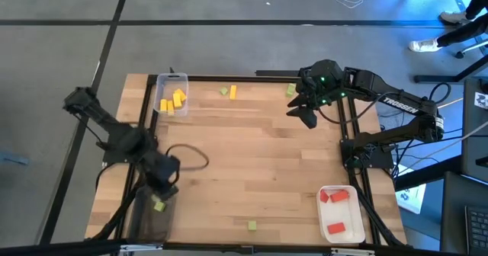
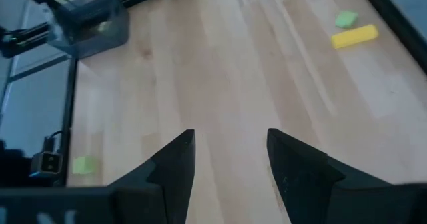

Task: Sort & place blocks by color
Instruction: Put the green block into the black bin

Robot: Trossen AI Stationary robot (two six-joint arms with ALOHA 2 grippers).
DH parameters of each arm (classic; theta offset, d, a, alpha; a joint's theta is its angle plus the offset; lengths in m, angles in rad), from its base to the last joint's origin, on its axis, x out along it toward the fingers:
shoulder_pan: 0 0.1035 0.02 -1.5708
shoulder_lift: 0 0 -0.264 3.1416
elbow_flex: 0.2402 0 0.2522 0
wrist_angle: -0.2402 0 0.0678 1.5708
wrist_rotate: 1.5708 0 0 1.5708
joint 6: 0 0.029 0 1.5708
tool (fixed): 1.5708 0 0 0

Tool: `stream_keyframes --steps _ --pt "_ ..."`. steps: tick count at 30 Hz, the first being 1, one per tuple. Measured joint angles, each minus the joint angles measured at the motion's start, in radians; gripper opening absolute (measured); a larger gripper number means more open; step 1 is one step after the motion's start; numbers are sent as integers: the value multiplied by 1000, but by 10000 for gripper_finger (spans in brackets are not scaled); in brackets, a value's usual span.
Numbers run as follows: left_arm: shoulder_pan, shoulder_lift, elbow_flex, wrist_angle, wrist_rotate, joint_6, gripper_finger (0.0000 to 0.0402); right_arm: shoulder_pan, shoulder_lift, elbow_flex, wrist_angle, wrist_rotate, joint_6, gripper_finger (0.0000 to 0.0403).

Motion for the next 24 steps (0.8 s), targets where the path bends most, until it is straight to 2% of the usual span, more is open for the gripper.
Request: stream_keyframes --steps 5,11,18,24 --pt "-141 91 0 40 50 -226 119 0 0 0 1 -61 -29 185" --pt "-246 216 -20 224 45 -370 119 0 0 0 2 -71 -53 185" --pt "-272 355 -32 300 42 -373 119 0 0 0 2 -72 -53 185" --pt "-272 410 -32 299 26 -335 126 0 0 0 2 -72 -51 185"
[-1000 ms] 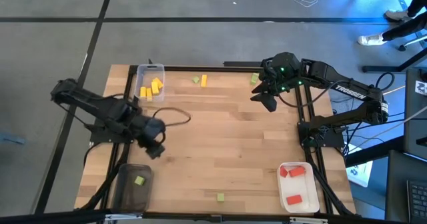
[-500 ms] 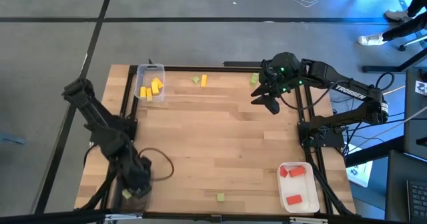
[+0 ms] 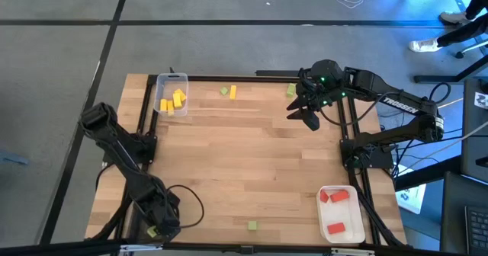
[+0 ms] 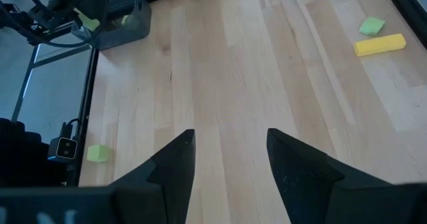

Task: Sort & place blocks by color
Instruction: Put the green block into the black bin

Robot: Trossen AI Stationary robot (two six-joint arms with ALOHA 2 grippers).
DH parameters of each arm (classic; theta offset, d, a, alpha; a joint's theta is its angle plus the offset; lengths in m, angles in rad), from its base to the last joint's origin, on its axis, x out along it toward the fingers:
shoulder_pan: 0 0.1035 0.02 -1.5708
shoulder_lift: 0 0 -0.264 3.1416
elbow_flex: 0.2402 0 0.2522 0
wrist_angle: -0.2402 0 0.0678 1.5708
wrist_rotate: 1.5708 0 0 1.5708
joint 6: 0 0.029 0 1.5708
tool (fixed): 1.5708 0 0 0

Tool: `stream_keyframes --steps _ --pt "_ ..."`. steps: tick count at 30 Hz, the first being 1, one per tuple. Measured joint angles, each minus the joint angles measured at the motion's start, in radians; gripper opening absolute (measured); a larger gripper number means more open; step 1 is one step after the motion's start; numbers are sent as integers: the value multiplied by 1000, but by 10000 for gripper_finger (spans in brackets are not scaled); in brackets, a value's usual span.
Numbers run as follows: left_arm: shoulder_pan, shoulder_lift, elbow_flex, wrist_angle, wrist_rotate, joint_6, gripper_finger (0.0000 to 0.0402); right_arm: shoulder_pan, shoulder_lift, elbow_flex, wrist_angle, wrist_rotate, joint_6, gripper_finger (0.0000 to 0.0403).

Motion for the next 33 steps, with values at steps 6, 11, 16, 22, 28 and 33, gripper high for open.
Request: stream_keyframes --steps 6,11,16,22,28,33 --pt "1 16 0 -1 -19 11 173 0 0 0 -1 0 0 185" --pt "1 16 0 -1 -30 10 179 0 0 0 -1 1 0 185" --pt "16 -5 0 -2 -43 -27 181 0 0 0 -1 2 0 185" --pt "86 -172 0 -106 -198 -67 182 0 0 0 25 2 9 185" --pt "206 -358 0 -260 -422 -50 182 0 0 0 37 11 5 185" --pt "386 -457 0 -300 -459 140 179 0 0 0 42 38 5 185"
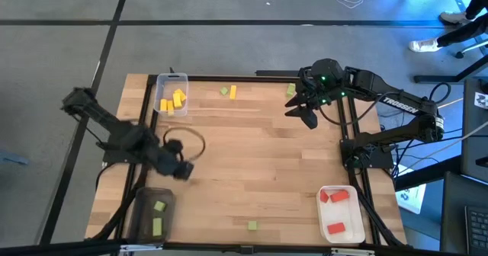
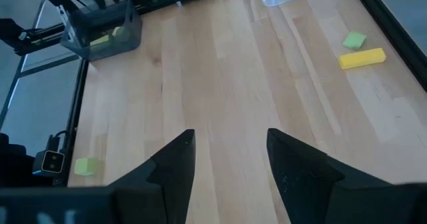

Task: Sort & place blocks by color
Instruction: Put the green block into the black bin

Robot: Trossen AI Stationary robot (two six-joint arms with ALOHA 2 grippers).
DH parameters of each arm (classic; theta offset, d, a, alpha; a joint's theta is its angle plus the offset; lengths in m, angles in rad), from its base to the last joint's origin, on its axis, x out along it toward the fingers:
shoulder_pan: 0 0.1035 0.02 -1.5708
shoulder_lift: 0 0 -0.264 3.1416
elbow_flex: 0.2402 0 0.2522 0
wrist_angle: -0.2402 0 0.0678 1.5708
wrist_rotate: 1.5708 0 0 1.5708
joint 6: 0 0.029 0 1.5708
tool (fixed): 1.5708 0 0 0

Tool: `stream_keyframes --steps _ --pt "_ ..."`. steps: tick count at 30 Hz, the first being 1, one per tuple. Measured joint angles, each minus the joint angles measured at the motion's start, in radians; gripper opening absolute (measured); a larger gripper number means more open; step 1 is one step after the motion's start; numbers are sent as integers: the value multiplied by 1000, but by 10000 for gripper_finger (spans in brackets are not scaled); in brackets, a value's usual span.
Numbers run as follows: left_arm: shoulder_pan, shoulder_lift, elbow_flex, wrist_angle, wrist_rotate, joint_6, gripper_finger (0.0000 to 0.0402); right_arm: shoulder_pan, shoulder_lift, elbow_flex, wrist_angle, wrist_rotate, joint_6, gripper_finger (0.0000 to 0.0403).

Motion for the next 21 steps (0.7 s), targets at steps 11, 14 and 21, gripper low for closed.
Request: stream_keyframes --steps 11,14,21 --pt "464 -42 0 24 17 578 178 0 0 0 2 0 0 185" --pt "571 -30 0 53 41 697 178 0 0 0 2 0 0 185" --pt "755 -24 0 170 41 905 178 0 0 0 22 1 1 185"
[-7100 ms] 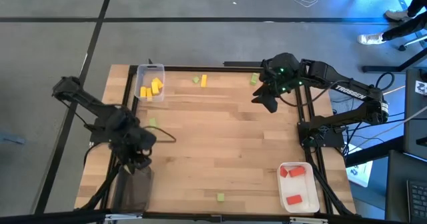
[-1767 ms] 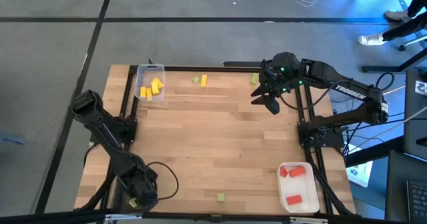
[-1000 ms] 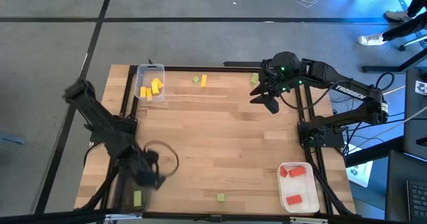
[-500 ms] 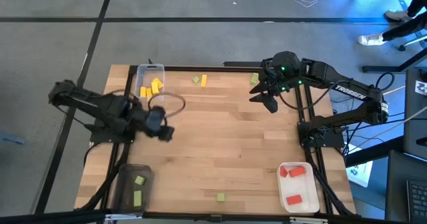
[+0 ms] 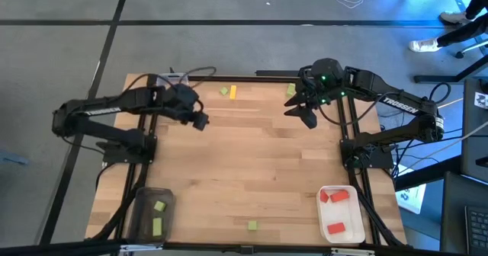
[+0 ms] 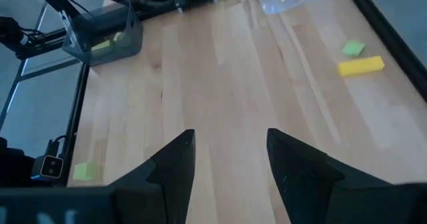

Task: Sort & place blocks by color
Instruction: Put the green block into the black bin

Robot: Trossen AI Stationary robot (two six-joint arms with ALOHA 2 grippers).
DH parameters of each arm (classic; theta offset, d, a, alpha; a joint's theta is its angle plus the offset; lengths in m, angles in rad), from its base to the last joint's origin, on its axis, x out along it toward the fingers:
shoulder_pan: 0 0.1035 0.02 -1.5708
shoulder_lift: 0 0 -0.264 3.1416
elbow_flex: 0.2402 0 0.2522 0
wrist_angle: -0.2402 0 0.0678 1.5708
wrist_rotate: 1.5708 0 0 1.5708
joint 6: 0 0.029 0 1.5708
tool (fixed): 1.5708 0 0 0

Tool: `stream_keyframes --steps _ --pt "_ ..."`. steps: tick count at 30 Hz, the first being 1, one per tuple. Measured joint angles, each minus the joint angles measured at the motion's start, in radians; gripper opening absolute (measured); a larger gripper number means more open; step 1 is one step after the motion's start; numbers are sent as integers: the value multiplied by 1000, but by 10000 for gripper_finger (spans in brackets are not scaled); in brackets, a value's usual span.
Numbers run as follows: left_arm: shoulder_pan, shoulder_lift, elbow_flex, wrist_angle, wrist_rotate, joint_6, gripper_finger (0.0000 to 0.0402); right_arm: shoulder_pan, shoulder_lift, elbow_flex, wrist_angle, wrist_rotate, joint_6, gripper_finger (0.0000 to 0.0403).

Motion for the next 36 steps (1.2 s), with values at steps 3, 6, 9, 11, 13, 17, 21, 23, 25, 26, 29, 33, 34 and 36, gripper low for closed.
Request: stream_keyframes --steps 3,6,9,11,13,17,21,23,25,26,29,33,34,36 --pt "62 0 0 56 0 103 178 0 0 0 25 0 0 185" --pt "125 5 0 108 -3 206 178 -1 0 0 38 0 1 185" --pt "189 27 0 166 -2 293 178 -2 0 0 47 13 4 185" --pt "235 39 0 216 -2 348 178 -2 0 0 55 39 25 185" --pt "280 62 1 255 -3 404 178 -2 0 0 56 73 30 185" --pt "361 148 21 301 15 527 178 -2 0 0 59 113 57 185" --pt "425 261 81 292 88 614 178 -3 0 0 59 128 107 185" --pt "445 318 114 286 129 637 178 -3 0 0 59 129 130 185" --pt "457 371 151 264 152 642 178 -3 0 0 59 130 133 185" --pt "461 399 173 247 153 642 178 -3 0 0 59 129 133 185" --pt "477 479 242 172 130 643 178 -3 0 0 62 130 133 185" --pt "490 582 322 77 89 720 178 -3 0 0 69 132 132 185" --pt "490 606 339 56 89 755 178 -3 0 0 69 133 130 185" --pt "489 648 375 24 89 814 178 -3 0 0 69 150 129 185"
